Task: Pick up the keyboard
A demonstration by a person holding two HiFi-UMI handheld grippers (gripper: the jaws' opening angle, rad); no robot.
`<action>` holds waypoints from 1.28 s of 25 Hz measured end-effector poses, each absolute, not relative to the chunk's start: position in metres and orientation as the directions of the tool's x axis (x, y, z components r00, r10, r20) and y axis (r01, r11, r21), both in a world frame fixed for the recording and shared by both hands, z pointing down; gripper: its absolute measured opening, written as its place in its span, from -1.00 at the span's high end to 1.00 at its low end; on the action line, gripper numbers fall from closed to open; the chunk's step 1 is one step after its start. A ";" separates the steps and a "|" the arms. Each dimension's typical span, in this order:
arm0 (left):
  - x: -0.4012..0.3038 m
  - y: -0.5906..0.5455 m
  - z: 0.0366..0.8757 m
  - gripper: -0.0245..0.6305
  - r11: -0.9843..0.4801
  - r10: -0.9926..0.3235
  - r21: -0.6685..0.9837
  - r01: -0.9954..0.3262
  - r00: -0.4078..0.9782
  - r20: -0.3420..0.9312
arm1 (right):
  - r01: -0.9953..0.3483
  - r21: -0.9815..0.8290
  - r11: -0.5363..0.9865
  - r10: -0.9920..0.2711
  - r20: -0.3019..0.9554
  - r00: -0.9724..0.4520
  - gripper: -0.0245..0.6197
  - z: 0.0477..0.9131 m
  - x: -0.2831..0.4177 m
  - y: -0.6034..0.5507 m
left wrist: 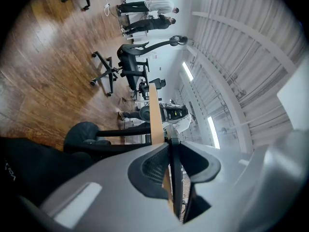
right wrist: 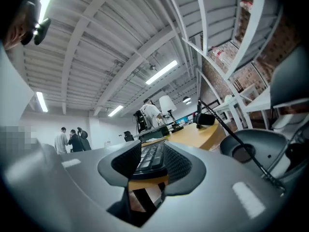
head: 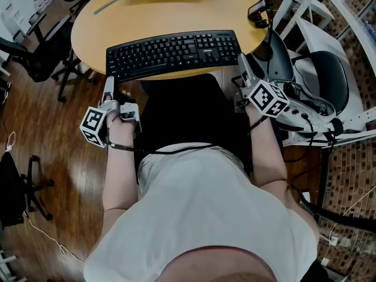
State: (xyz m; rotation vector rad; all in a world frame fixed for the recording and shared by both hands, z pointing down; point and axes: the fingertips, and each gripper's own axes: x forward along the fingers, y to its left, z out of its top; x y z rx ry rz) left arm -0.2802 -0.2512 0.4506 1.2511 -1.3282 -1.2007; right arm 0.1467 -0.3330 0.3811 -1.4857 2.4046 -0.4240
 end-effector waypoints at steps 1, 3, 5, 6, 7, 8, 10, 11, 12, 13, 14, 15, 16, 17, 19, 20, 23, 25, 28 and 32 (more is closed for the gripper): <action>-0.281 -0.251 0.451 0.03 0.007 -0.998 0.995 -0.100 -0.059 0.002 | -0.805 -0.429 0.410 -0.904 -0.074 -0.421 0.46 0.386 0.150 -0.335; -0.281 -0.250 0.450 0.03 0.008 -0.998 0.995 -0.101 -0.059 0.002 | -0.776 -0.507 0.374 -0.913 -0.053 -0.405 0.43 0.396 0.156 -0.339; -0.281 -0.251 0.449 0.03 0.007 -0.998 0.995 -0.101 -0.058 0.001 | -0.740 -0.580 0.342 -0.918 -0.037 -0.395 0.40 0.405 0.162 -0.343; -0.280 -0.252 0.449 0.03 0.007 -0.998 0.995 -0.101 -0.058 0.001 | -0.717 -0.615 0.330 -0.919 -0.036 -0.392 0.39 0.409 0.165 -0.345; -0.279 -0.252 0.448 0.03 0.008 -0.998 0.995 -0.101 -0.059 0.002 | -0.690 -0.648 0.321 -0.920 -0.042 -0.389 0.35 0.412 0.167 -0.347; -0.279 -0.252 0.449 0.03 0.009 -0.998 0.995 -0.102 -0.059 0.003 | -0.661 -0.680 0.316 -0.921 -0.053 -0.386 0.33 0.414 0.169 -0.348; -0.280 -0.252 0.449 0.03 0.010 -0.998 0.995 -0.103 -0.062 0.003 | -0.606 -0.730 0.314 -0.920 -0.076 -0.385 0.28 0.416 0.170 -0.350; -0.280 -0.252 0.449 0.02 0.010 -0.998 0.995 -0.103 -0.064 0.004 | -0.580 -0.752 0.314 -0.918 -0.085 -0.388 0.26 0.417 0.169 -0.351; -0.280 -0.253 0.449 0.02 0.010 -0.998 0.995 -0.102 -0.064 0.004 | -0.551 -0.774 0.313 -0.916 -0.092 -0.391 0.24 0.417 0.167 -0.351; -0.280 -0.253 0.449 0.02 0.010 -0.998 0.995 -0.102 -0.063 0.004 | -0.519 -0.796 0.312 -0.913 -0.099 -0.396 0.24 0.417 0.166 -0.351; -0.280 -0.253 0.449 0.02 0.010 -0.998 0.995 -0.103 -0.062 0.004 | -0.492 -0.814 0.310 -0.911 -0.105 -0.400 0.24 0.418 0.164 -0.350; -0.280 -0.254 0.449 0.02 0.010 -0.998 0.995 -0.104 -0.062 0.004 | -0.470 -0.827 0.308 -0.908 -0.108 -0.404 0.24 0.418 0.161 -0.349; -0.280 -0.254 0.449 0.02 0.010 -0.998 0.995 -0.104 -0.061 0.004 | -0.455 -0.837 0.306 -0.907 -0.110 -0.408 0.24 0.419 0.159 -0.348; -0.279 -0.253 0.449 0.02 0.010 -0.998 0.995 -0.104 -0.061 0.004 | -0.443 -0.844 0.302 -0.905 -0.109 -0.410 0.24 0.419 0.157 -0.348; -0.279 -0.253 0.449 0.02 0.010 -0.998 0.995 -0.104 -0.062 0.004 | -0.426 -0.855 0.296 -0.903 -0.105 -0.416 0.27 0.422 0.153 -0.346; -0.279 -0.253 0.449 0.02 0.010 -0.998 0.994 -0.104 -0.061 0.003 | -0.421 -0.858 0.293 -0.902 -0.102 -0.419 0.28 0.423 0.151 -0.346; -0.279 -0.254 0.449 0.02 0.011 -0.998 0.994 -0.106 -0.061 0.004 | -0.409 -0.866 0.287 -0.899 -0.097 -0.426 0.36 0.423 0.147 -0.345; -0.279 -0.254 0.449 0.02 0.011 -0.998 0.994 -0.106 -0.061 0.005 | -0.401 -0.870 0.287 -0.900 -0.101 -0.424 0.48 0.422 0.146 -0.346; -0.278 -0.254 0.449 0.02 0.009 -0.998 0.994 -0.105 -0.061 0.003 | -0.383 -0.880 0.280 -0.902 -0.104 -0.419 0.54 0.422 0.147 -0.346; -0.279 -0.253 0.449 0.02 0.008 -0.998 0.994 -0.108 -0.061 0.001 | -0.362 -0.890 0.276 -0.902 -0.111 -0.417 0.56 0.423 0.148 -0.345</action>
